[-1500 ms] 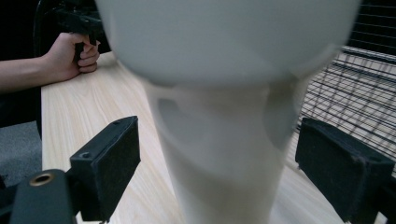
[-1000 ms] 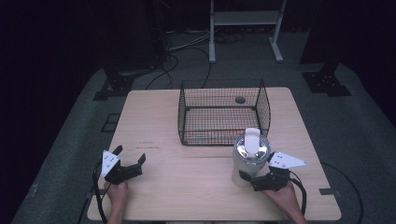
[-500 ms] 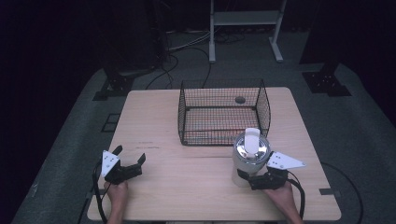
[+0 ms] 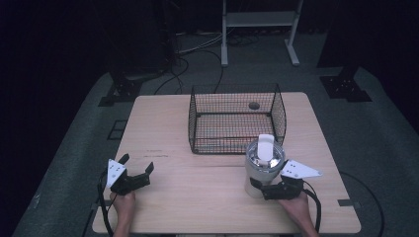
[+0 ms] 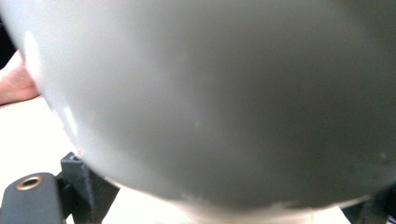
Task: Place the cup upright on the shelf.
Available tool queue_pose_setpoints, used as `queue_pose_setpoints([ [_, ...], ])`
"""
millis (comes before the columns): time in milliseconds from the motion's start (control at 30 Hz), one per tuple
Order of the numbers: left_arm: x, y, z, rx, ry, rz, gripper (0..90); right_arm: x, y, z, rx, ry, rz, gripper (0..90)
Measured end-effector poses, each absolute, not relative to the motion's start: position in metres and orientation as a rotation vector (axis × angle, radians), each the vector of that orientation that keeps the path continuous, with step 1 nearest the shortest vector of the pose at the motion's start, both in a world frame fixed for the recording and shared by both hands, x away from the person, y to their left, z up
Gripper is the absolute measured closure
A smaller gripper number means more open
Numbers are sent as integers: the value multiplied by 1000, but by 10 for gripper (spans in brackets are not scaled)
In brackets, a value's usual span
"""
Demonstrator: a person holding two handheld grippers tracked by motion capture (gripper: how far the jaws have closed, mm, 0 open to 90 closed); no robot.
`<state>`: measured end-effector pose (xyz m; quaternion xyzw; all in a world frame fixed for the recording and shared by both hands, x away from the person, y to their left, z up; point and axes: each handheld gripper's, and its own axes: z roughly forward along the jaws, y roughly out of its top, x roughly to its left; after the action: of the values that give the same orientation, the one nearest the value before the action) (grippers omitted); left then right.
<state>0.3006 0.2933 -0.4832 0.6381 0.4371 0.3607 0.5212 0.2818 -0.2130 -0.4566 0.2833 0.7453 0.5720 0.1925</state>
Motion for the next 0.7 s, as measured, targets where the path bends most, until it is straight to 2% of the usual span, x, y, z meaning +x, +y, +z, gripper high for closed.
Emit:
queue_pose_setpoints([
  [367, 300, 294, -483, 1523, 1049, 865, 0, 282, -211, -449, 798, 2043, 1649, 95],
  [700, 300, 294, -483, 1520, 1049, 861, 0, 290, -206, -425, 756, 2039, 1673, 95],
])
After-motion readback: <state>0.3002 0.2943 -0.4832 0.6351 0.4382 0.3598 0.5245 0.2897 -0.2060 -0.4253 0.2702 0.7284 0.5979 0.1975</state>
